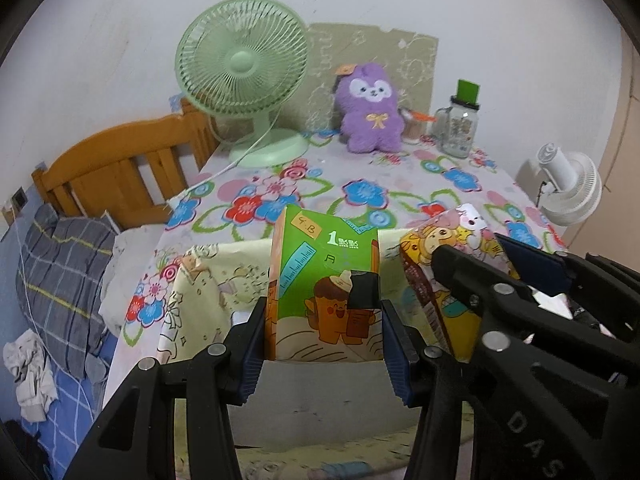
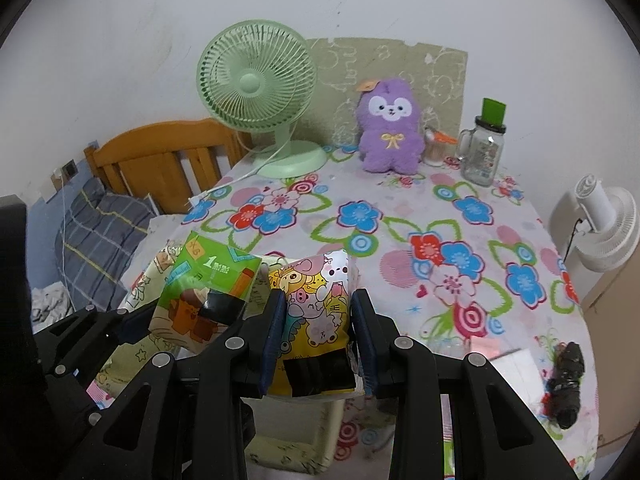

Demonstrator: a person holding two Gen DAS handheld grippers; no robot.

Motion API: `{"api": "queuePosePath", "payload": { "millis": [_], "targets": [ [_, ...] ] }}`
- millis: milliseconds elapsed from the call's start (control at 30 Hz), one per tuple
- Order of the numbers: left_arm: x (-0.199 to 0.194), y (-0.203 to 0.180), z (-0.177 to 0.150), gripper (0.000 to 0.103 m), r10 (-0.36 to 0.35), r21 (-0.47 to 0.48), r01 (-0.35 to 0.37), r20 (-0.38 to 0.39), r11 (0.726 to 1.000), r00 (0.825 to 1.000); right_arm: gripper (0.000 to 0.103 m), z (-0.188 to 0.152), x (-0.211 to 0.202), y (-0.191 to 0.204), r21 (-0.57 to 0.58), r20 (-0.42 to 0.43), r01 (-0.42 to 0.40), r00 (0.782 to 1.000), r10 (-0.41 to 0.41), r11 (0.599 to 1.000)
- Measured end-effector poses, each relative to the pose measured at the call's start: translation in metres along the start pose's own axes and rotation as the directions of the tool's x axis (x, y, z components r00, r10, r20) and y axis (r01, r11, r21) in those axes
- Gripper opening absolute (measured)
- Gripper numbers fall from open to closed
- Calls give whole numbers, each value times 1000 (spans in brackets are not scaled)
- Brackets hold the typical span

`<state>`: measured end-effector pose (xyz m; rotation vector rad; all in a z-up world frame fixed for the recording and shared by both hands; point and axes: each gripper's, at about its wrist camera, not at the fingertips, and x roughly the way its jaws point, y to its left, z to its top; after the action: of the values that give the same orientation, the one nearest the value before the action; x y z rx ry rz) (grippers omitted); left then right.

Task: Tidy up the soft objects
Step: 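Lower both tissue packs into the box and open both tools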

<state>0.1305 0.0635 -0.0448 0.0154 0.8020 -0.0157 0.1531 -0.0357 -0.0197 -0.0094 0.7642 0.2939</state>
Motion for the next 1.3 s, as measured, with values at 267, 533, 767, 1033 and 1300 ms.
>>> {"api": "queuePosePath", "payload": {
  "millis": [267,533,767,1033,1300],
  "targets": [
    [26,17,-5,54,20,-16,-21,-69,1000,997,37,-2,27,6,15,-59,-34,998,35,999],
    [40,22,-8,57,7,0,-7,-104,1000,995,37,-4,48,6,29,-99,-21,995,24,999],
    [44,23,-3,60,-19,7,19,-98,1000,995,39,-4,51,8,7,-99,25,995,-24,1000],
    [33,19,-3,90,-42,17,44,-81,999,996,65,-4,45,12,1,-92,-23,995,23,1000],
    [16,19,-6,91,-22,14,22,-59,1000,998,85,-6,24,15,-12,-48,6,999,-6,1000]
  ]
}}
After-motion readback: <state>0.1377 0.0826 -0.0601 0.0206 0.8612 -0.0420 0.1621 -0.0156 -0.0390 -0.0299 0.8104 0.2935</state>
